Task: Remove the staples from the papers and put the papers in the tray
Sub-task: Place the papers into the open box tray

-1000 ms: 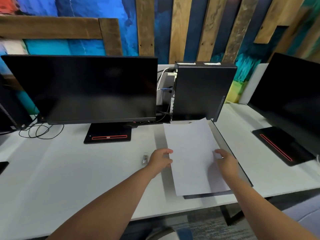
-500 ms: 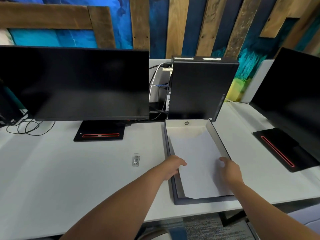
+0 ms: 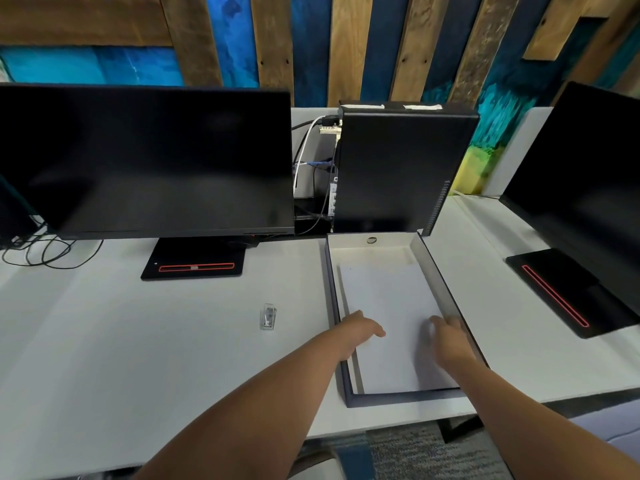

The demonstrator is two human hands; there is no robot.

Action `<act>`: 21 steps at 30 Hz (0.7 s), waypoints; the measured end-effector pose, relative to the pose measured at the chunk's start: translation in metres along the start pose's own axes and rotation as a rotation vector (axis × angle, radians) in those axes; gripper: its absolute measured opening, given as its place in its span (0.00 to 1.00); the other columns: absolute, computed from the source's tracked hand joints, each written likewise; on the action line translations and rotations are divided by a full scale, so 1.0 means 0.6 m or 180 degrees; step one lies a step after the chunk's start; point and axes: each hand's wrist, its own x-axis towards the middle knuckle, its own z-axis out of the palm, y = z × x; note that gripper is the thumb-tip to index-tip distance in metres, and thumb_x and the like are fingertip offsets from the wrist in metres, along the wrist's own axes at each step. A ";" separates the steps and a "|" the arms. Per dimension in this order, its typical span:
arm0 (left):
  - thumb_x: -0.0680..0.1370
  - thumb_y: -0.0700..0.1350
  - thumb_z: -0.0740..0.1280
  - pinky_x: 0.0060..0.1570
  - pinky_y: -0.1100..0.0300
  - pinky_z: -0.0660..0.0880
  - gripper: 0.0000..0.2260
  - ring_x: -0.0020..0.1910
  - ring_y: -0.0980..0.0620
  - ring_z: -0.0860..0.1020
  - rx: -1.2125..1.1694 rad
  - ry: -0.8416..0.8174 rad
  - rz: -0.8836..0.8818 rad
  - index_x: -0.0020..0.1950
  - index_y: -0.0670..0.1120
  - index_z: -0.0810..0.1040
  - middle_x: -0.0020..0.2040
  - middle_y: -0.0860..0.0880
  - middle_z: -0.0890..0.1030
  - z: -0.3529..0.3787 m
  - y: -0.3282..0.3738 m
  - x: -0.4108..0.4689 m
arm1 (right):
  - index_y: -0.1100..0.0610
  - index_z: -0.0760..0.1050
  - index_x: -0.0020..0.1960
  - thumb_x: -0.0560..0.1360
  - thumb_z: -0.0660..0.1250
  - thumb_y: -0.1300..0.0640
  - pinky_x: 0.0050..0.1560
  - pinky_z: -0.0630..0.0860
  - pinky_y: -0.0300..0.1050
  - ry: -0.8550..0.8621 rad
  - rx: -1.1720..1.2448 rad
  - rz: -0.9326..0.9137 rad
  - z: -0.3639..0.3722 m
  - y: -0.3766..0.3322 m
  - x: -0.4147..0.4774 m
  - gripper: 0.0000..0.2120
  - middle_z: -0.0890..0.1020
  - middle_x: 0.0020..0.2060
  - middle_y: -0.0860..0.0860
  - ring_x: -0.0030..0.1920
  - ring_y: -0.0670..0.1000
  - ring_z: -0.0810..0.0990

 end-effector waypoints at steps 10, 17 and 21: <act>0.78 0.41 0.63 0.56 0.62 0.70 0.16 0.65 0.52 0.70 0.0463 0.0863 0.1355 0.65 0.46 0.73 0.69 0.50 0.68 -0.001 -0.037 -0.032 | 0.60 0.71 0.64 0.75 0.59 0.65 0.53 0.72 0.44 0.0226 0.0085 -0.0405 0.010 -0.055 -0.023 0.18 0.74 0.60 0.57 0.58 0.57 0.75; 0.77 0.39 0.64 0.46 0.76 0.66 0.07 0.48 0.57 0.74 0.0386 0.1566 0.1930 0.46 0.50 0.79 0.50 0.53 0.75 -0.060 -0.084 -0.060 | 0.61 0.79 0.51 0.74 0.63 0.64 0.42 0.68 0.40 0.0858 0.0750 -0.1283 0.007 -0.165 -0.080 0.08 0.80 0.47 0.56 0.45 0.54 0.78; 0.76 0.36 0.64 0.45 0.79 0.65 0.07 0.49 0.58 0.74 0.0318 0.1953 0.1915 0.45 0.47 0.81 0.48 0.53 0.76 -0.116 -0.122 -0.074 | 0.62 0.79 0.49 0.73 0.63 0.66 0.43 0.70 0.40 0.0872 0.1016 -0.1689 0.025 -0.237 -0.110 0.08 0.80 0.45 0.56 0.45 0.55 0.78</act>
